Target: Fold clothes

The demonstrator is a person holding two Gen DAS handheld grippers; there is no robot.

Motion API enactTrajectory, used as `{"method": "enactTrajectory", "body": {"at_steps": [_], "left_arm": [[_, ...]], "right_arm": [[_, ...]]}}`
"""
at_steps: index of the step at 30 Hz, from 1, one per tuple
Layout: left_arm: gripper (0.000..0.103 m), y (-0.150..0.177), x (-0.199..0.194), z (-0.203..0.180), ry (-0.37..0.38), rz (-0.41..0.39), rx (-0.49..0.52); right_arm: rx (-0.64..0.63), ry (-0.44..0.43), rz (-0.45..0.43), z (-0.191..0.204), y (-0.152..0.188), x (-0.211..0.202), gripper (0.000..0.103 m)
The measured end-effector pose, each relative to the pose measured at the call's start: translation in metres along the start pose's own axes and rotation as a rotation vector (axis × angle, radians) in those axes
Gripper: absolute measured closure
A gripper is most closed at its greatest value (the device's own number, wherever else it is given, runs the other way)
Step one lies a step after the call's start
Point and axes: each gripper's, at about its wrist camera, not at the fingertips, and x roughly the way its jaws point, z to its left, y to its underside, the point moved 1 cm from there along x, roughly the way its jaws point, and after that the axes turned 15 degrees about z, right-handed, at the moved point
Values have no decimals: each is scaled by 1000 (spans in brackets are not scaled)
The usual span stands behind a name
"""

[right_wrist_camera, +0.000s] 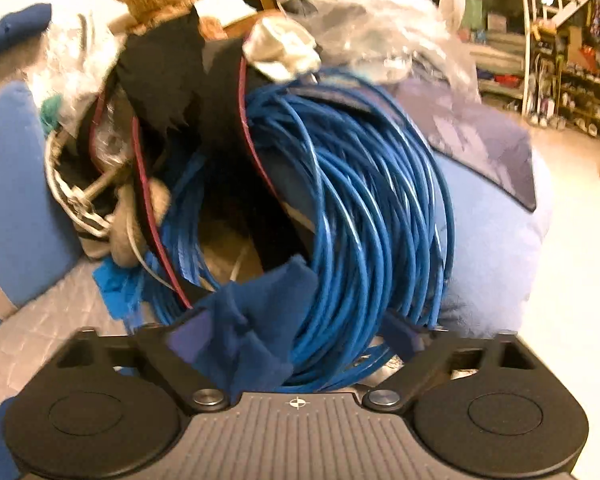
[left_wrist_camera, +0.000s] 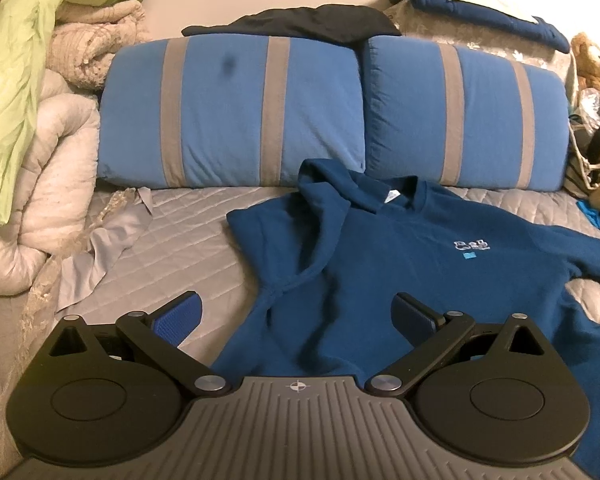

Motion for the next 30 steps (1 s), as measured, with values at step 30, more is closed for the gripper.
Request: {"method": "enactTrajectory", "body": {"at_steps": [30], "left_arm": [[0, -3, 2, -3, 22, 14, 5]], "right_arm": [[-862, -450, 251, 363, 62, 78, 46]]}}
